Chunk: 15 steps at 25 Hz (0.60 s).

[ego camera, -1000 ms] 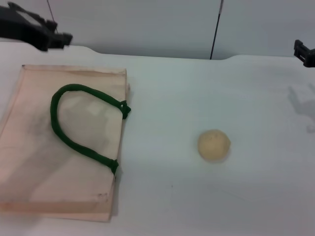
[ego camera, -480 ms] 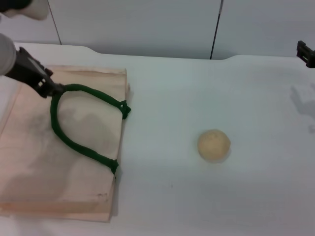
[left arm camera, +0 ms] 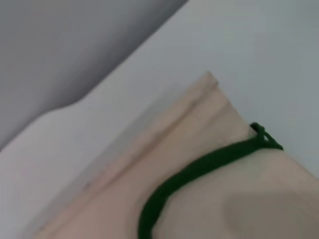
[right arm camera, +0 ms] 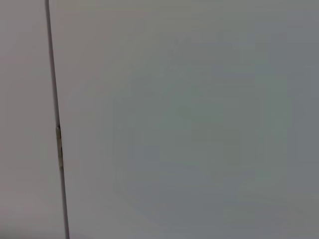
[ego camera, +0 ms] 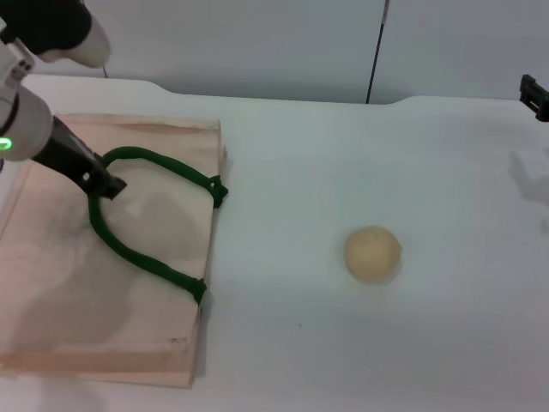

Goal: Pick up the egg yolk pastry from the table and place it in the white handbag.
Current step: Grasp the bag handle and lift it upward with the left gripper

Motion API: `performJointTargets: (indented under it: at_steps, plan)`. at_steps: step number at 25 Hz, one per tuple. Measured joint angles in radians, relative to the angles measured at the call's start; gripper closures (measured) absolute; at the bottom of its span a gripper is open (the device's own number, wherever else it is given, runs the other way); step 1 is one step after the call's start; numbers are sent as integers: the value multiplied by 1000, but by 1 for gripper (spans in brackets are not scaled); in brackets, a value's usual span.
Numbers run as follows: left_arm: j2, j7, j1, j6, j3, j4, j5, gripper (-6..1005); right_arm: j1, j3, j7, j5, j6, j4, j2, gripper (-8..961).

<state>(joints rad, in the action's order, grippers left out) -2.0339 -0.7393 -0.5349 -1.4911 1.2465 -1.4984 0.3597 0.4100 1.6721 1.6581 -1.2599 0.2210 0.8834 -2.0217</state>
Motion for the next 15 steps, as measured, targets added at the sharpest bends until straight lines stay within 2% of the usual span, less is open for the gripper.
performJointTargets:
  at_steps: [8,15]
  plan:
    - [1,37,-30,-10,17,109,-20,565,1,3,-1,1,0,-2,0,363]
    - [1,74,-19,-21,-25,113,-32,565,-3,15,-3,1,0,-4,0,362]
